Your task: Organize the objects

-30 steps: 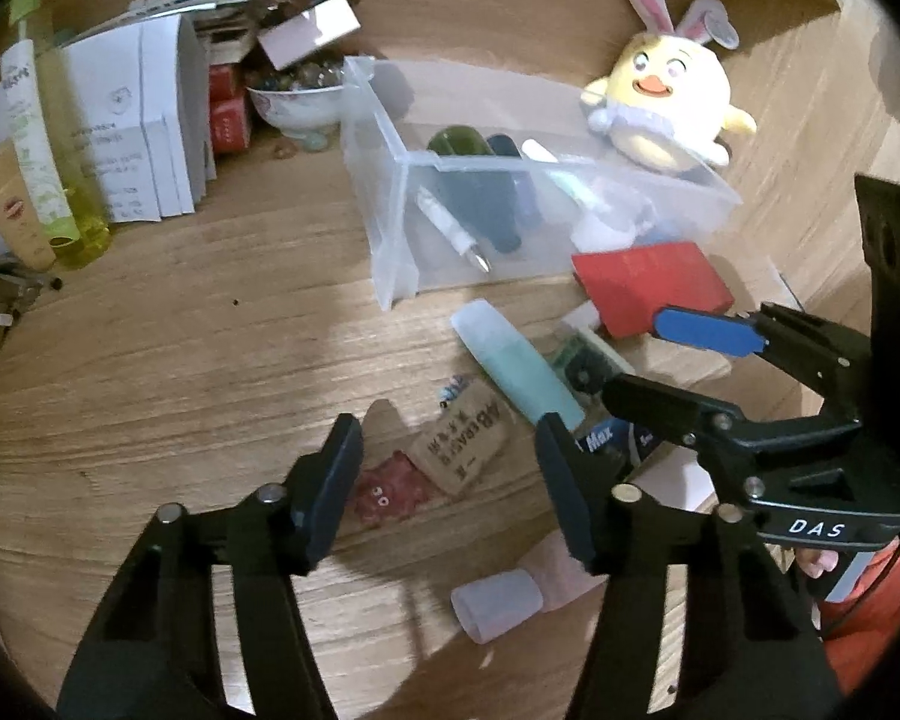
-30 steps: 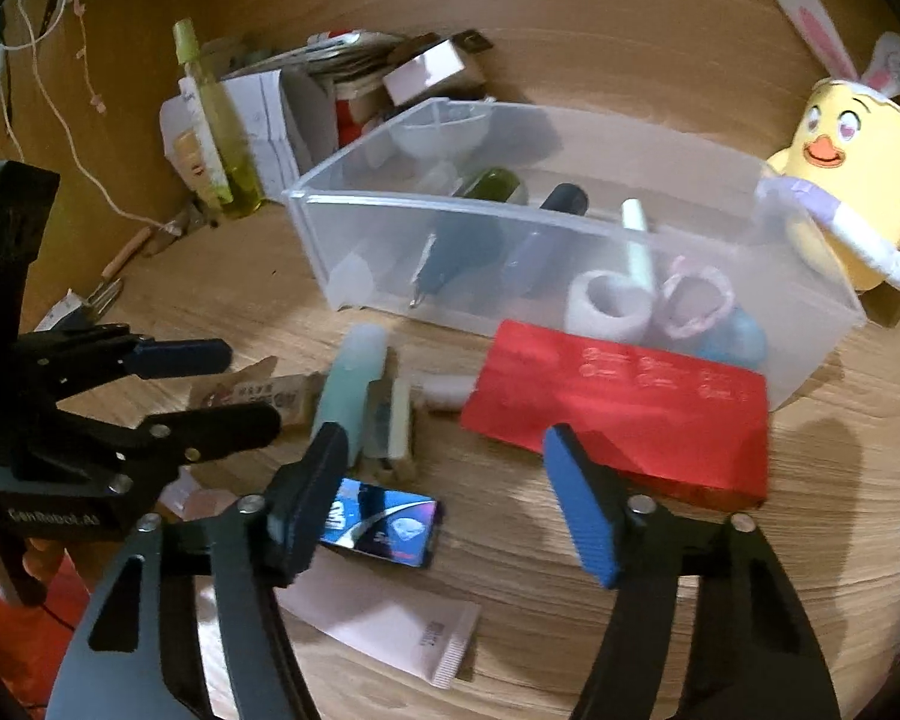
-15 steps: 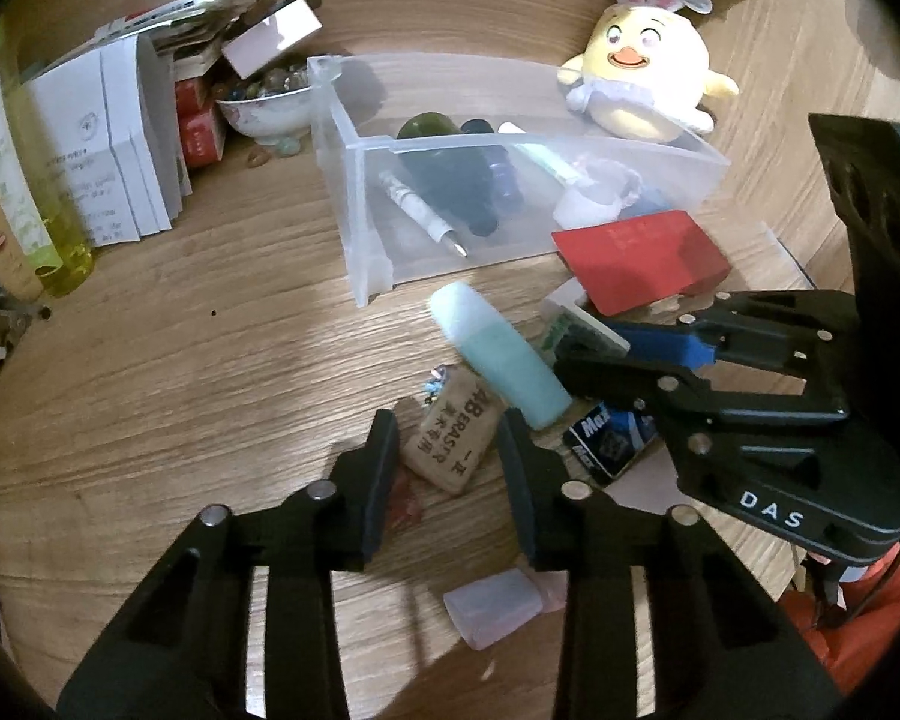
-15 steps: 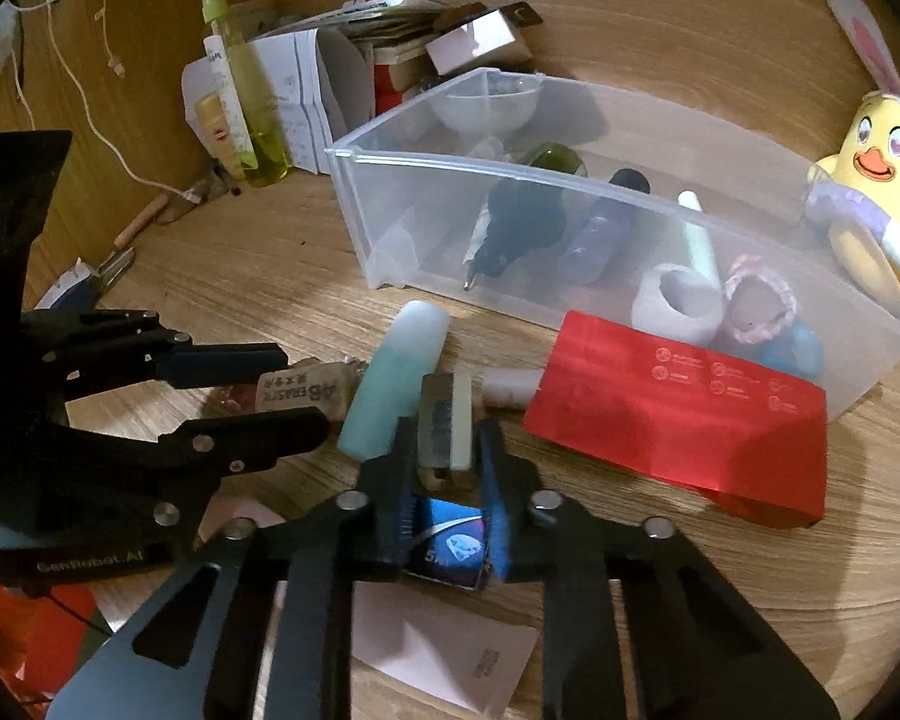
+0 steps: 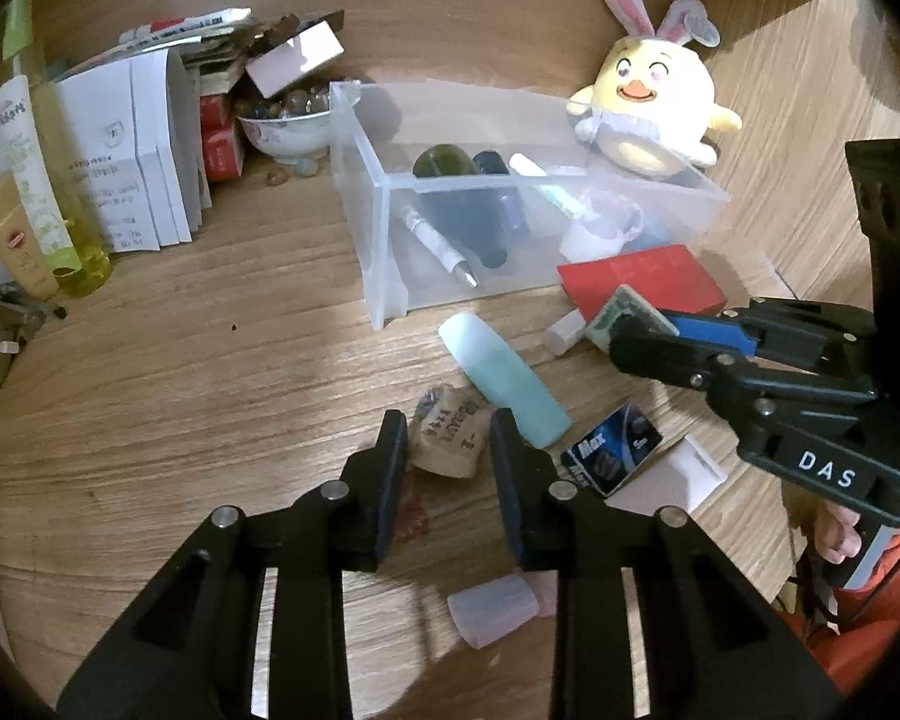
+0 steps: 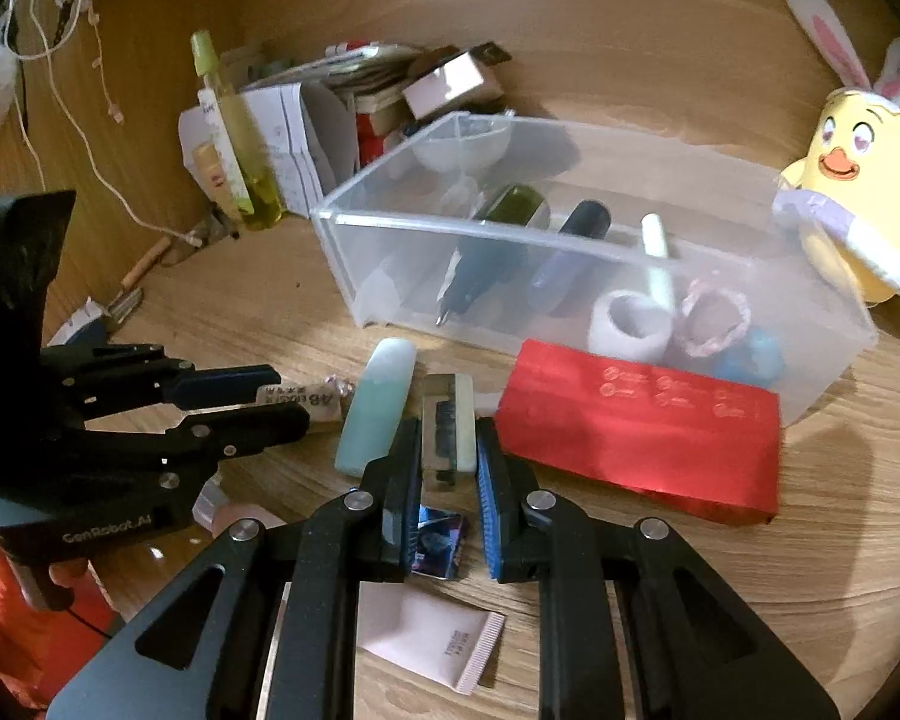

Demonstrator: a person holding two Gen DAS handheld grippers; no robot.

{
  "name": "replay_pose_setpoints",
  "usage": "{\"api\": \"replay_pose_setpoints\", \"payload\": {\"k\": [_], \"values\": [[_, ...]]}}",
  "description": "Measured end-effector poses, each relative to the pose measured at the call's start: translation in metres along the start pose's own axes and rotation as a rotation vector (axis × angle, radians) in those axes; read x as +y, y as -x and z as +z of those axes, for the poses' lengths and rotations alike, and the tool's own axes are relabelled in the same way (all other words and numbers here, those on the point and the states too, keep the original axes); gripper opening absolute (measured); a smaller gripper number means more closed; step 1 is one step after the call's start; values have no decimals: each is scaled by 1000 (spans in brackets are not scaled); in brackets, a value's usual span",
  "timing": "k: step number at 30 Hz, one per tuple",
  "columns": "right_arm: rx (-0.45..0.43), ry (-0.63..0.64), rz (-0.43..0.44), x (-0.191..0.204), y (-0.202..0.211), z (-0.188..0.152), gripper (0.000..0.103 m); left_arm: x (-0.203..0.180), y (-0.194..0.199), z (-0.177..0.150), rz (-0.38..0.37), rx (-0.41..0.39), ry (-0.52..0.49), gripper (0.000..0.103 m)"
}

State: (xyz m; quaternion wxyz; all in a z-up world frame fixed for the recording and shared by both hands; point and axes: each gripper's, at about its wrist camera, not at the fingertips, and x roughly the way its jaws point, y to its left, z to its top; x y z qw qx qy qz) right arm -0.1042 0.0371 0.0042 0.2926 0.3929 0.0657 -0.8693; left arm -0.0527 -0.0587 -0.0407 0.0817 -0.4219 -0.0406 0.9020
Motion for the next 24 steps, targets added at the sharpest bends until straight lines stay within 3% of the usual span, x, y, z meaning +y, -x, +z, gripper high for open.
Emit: {"api": "replay_pose_setpoints", "payload": {"k": [24], "values": [[-139,-15,-34,-23,51,21,15,-17,44,46,-35,-180,31,27]]}}
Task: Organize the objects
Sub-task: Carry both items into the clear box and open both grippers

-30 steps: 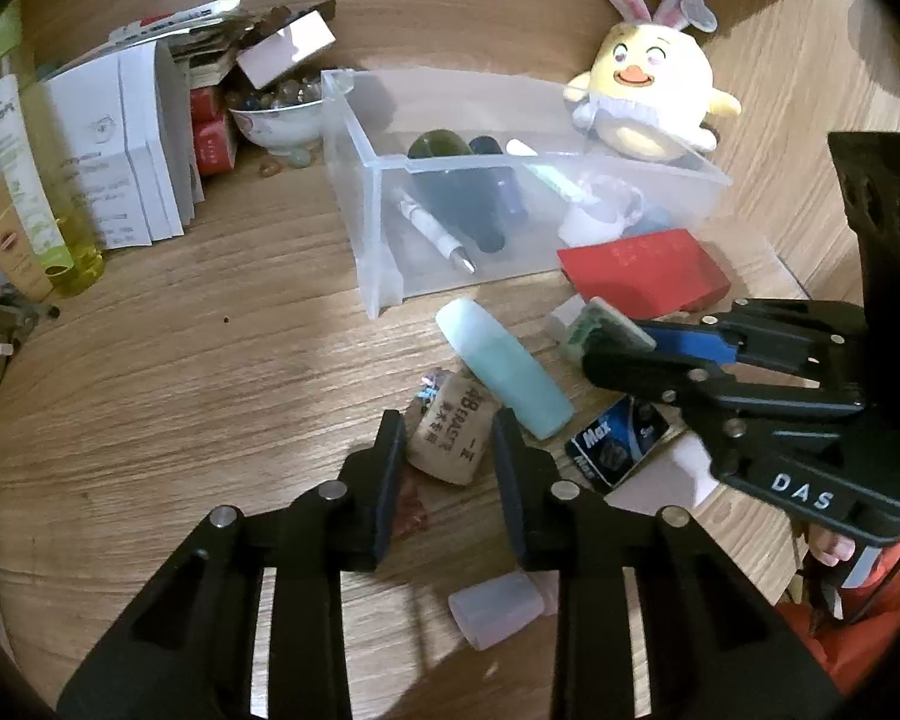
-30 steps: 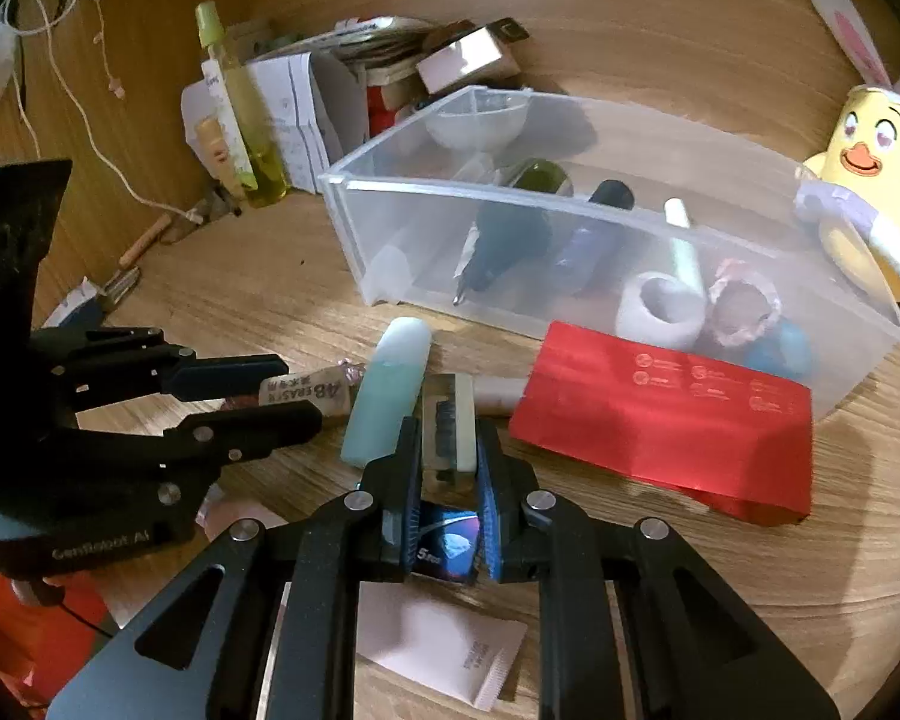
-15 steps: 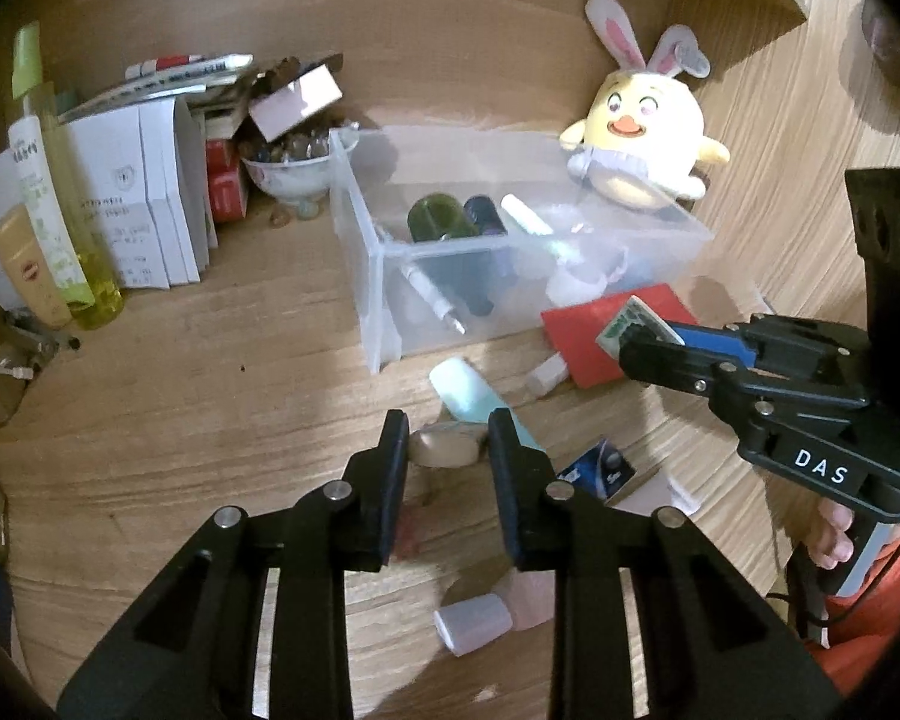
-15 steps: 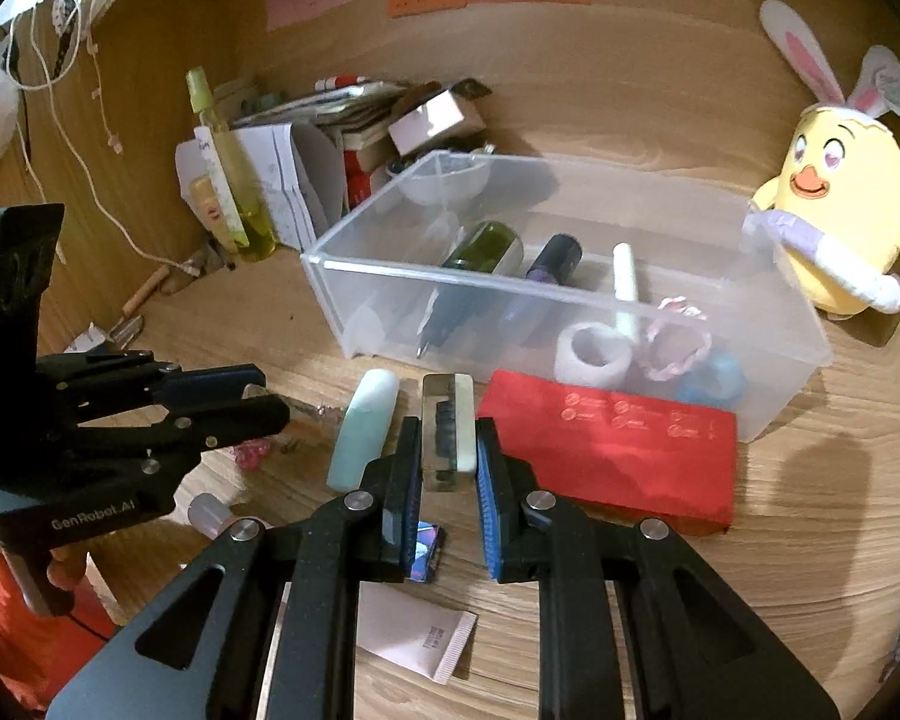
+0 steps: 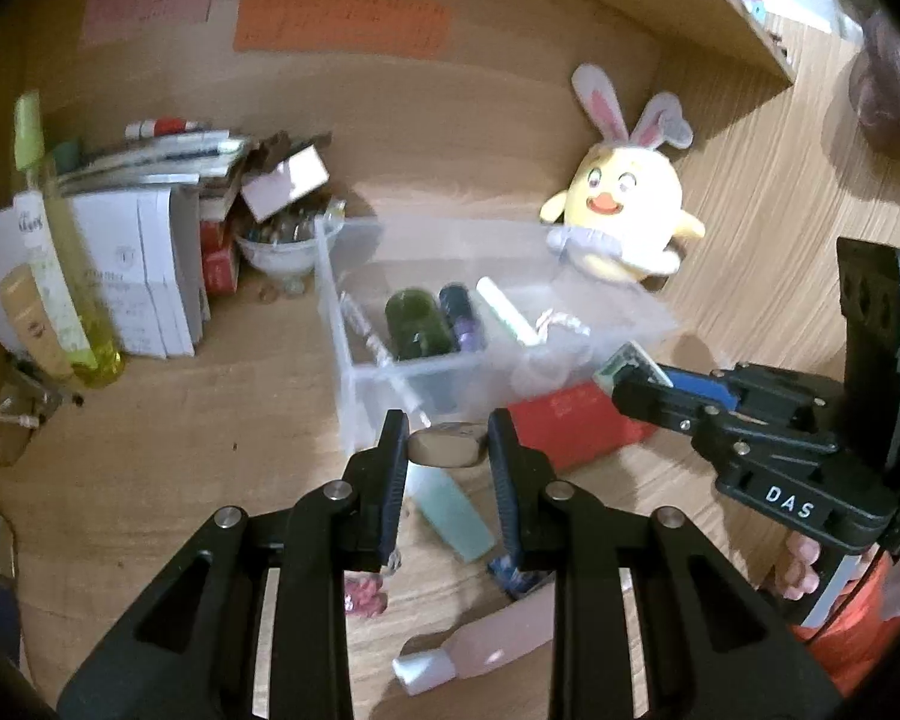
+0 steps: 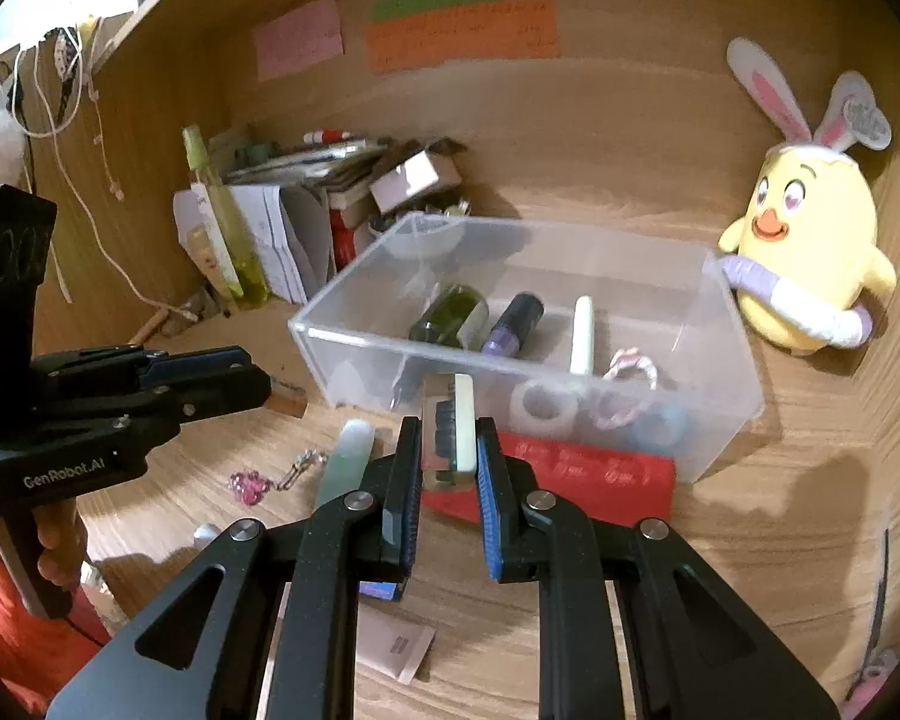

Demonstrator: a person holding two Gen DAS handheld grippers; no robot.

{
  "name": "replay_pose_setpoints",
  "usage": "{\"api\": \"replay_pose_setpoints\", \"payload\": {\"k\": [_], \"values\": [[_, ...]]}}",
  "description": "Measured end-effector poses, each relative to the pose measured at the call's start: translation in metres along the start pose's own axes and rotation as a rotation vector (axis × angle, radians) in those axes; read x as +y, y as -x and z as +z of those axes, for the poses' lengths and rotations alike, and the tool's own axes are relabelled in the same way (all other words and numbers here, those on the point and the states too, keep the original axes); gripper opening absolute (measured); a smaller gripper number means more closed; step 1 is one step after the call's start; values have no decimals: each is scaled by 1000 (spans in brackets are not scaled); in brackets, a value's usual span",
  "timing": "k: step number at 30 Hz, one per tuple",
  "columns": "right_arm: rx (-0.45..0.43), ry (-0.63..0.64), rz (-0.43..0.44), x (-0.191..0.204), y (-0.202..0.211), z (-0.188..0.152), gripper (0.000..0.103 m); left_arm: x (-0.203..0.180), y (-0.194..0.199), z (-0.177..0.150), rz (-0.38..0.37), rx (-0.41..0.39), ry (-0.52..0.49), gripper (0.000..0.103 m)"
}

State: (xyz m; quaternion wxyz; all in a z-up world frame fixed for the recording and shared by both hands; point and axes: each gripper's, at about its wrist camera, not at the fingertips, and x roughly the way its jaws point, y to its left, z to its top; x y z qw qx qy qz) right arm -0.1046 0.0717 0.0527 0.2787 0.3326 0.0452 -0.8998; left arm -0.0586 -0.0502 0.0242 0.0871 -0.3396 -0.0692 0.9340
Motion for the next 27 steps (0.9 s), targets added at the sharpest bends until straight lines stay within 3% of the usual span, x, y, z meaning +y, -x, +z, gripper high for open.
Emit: {"api": "replay_pose_setpoints", "payload": {"k": [8,16,27], "values": [[-65,-22,-34,-20,11,18,15,-12,3,27,-11,-60,-12,27],[-112,-41,-77,-44,17,36,15,-17,-11,47,2,-62,-19,23],[-55,-85,-90,-81,-15,41,15,-21,-54,61,5,1,-16,23]]}}
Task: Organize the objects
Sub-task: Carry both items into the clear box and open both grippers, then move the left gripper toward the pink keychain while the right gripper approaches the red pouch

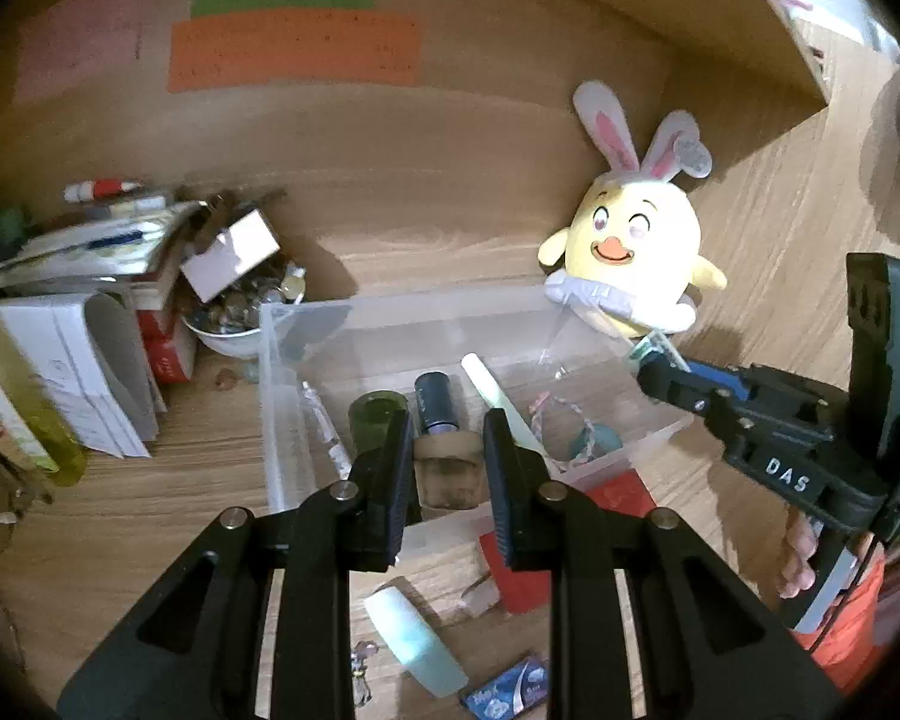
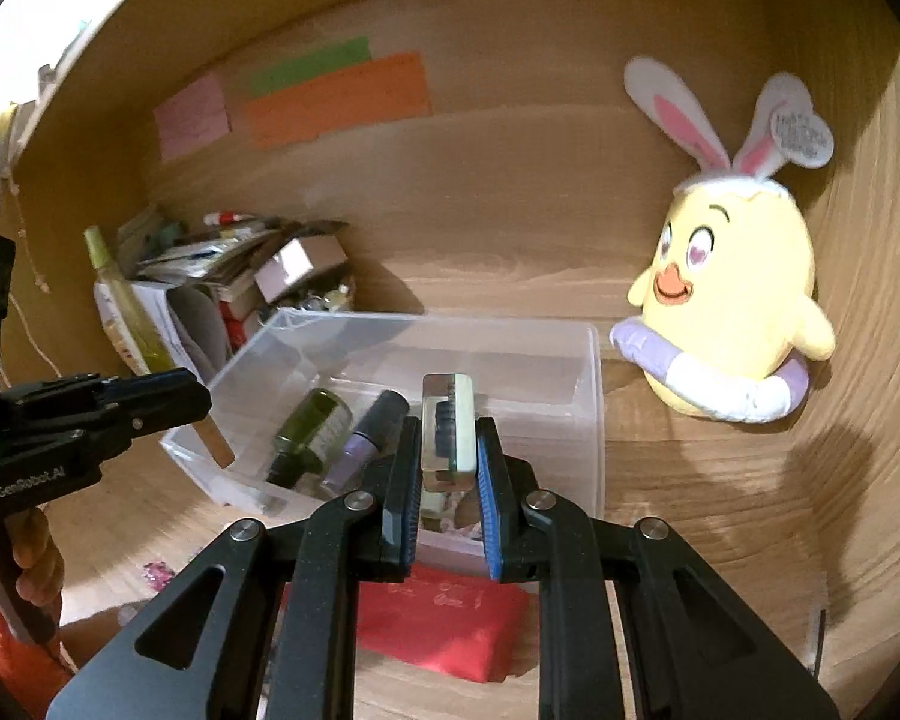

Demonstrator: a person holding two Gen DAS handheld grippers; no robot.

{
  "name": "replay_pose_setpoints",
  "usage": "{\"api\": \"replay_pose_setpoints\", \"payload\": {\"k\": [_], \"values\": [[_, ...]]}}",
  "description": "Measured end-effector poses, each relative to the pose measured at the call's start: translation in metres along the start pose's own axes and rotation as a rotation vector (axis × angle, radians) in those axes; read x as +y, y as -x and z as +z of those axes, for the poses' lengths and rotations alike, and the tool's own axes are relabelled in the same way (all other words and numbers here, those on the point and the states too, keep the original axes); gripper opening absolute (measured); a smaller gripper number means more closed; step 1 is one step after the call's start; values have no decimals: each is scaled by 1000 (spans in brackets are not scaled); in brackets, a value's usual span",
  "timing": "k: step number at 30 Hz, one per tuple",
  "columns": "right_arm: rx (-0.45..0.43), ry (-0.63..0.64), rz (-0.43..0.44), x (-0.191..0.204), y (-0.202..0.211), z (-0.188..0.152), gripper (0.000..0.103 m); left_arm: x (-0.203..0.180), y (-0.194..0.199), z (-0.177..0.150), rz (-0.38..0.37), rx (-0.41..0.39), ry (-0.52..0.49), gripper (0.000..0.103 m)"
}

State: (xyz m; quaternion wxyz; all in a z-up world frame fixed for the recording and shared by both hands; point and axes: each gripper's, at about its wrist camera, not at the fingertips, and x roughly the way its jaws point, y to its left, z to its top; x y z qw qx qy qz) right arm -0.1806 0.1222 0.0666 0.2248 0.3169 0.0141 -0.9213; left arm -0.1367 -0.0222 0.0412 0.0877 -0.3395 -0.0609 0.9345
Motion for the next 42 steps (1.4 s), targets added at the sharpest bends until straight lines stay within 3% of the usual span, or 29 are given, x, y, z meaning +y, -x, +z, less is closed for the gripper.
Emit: {"api": "replay_pose_setpoints", "payload": {"k": [16,26,29,34,42], "values": [[106,14,-9,-5,-46,-9,15,8,-53,-4,-30,136,36,23],[99,9,-22,-7,-38,-6,15,10,-51,-4,-30,135,31,23],[83,2,-15,-7,-27,-5,23,8,-45,-4,-31,129,25,24],[43,19,-10,-4,-1,-7,44,3,-24,-4,-14,72,3,48],[32,64,1,6,27,-18,70,2,10,-12,21,14,-32,63]]}}
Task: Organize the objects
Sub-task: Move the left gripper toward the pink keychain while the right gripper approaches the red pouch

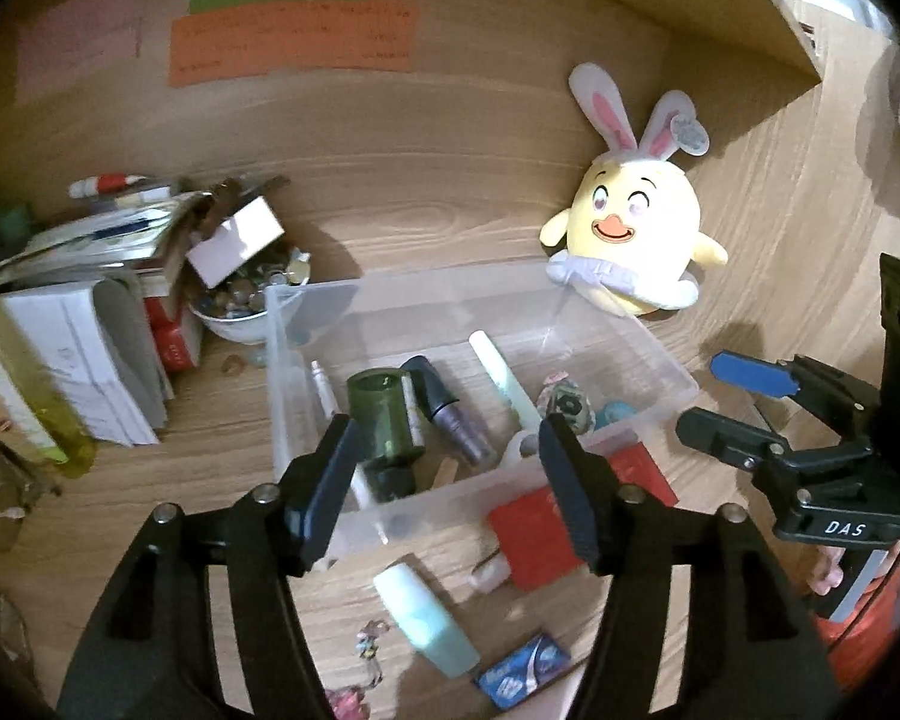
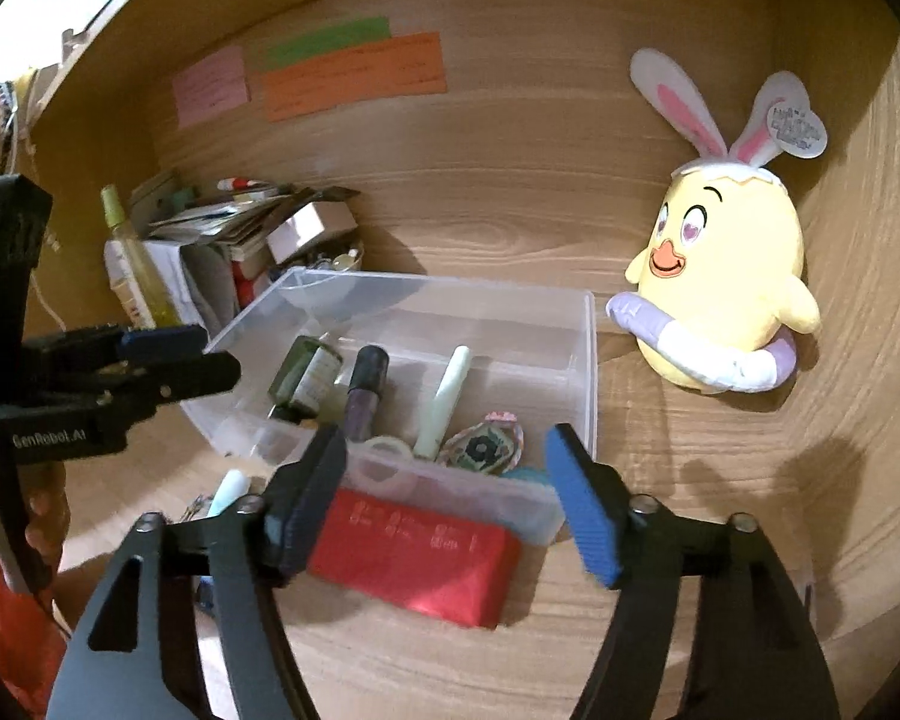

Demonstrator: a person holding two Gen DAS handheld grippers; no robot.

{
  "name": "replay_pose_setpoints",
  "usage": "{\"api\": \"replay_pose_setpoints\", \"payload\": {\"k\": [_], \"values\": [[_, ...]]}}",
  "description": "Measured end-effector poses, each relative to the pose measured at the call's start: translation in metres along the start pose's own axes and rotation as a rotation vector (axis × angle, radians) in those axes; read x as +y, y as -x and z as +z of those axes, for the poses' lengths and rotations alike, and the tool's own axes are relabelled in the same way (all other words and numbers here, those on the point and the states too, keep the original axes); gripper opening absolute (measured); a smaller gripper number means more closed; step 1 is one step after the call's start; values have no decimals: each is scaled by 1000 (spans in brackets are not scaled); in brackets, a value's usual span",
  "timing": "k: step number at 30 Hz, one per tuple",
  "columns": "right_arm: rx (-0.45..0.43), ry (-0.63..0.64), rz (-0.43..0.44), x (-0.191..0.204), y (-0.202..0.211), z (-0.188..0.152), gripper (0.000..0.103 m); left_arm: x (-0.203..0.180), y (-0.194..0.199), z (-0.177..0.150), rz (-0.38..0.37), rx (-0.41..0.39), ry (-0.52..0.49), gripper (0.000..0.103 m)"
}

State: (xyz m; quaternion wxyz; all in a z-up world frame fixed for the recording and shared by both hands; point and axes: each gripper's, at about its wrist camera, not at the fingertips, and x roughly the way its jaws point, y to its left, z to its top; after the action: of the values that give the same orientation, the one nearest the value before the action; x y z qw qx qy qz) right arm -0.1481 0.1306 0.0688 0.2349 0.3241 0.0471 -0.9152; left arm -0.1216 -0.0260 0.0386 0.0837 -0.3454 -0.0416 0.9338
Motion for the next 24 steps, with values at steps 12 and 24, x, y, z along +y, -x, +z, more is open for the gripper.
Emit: {"api": "replay_pose_setpoints", "payload": {"k": [12,24], "values": [[178,178,-7,23,-37,-38,87,37,12,-52,82,91,57,64],[277,302,7,35,-69,-38,88,50,17,-99,113,179,80,64]]}}
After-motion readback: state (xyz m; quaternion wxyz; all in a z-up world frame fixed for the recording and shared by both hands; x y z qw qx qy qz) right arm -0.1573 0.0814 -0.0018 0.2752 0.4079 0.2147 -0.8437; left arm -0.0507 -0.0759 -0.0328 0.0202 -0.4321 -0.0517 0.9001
